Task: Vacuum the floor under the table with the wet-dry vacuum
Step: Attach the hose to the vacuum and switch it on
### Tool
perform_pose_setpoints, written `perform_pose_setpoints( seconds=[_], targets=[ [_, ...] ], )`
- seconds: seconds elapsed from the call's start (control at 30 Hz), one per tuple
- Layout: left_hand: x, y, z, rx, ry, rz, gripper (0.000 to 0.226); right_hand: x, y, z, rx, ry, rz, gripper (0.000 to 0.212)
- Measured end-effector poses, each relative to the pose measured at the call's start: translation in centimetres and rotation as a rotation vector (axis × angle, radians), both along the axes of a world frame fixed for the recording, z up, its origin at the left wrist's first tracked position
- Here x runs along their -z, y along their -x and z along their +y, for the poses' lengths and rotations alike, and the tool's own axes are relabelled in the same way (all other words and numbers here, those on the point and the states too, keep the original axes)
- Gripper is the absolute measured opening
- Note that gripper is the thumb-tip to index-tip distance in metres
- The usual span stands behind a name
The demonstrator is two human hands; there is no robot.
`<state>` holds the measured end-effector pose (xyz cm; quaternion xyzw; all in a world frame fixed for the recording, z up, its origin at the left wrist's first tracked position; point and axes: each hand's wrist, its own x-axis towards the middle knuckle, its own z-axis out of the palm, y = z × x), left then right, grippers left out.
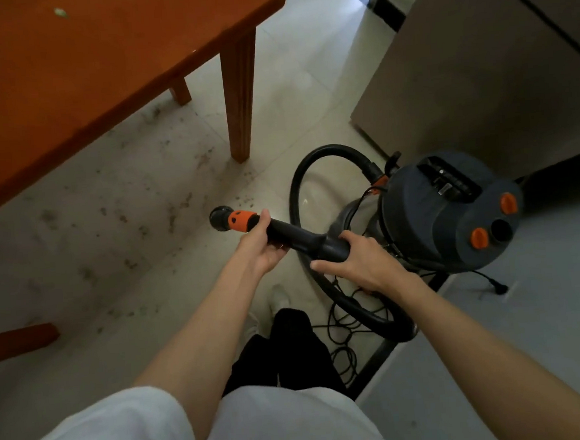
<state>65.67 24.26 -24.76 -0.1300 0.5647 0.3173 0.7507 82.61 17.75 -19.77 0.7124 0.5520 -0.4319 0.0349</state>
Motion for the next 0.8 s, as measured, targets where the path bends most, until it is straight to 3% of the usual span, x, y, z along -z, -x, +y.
perform_pose_setpoints(
  seconds=[0.13, 0.4, 0.57, 0.67, 0.8],
  targets=[
    [1.3, 0.5, -0.3, -0.028, 0.012, -0.015, 0.049, 1.8, 0.0, 0.7, -0.014, 0.071, 0.047, 0.075],
    [6.5, 0.5, 0.4, 0.005, 0.029, 0.084, 0.041, 8.5, -0.3, 1.3, 0.048, 0.235, 0.233, 0.066],
    [14.7, -2.9, 3.2, 0.096, 0.001, 0.184, 0.03, 17.7, -3.3, 3.8, 0.017, 0.278, 0.249, 0.063],
    [20.5, -4.8, 4.7, 0.164, -0.015, 0.245, 0.027, 24.0, -4.5, 5.3, 0.042, 0.403, 0.335, 0.057],
    [28.9, -5.2, 6.7, 0.276, -0.049, 0.277, 0.038, 32.2, -4.9, 8.2, 0.371, 0.62, 0.646, 0.034]
  ],
)
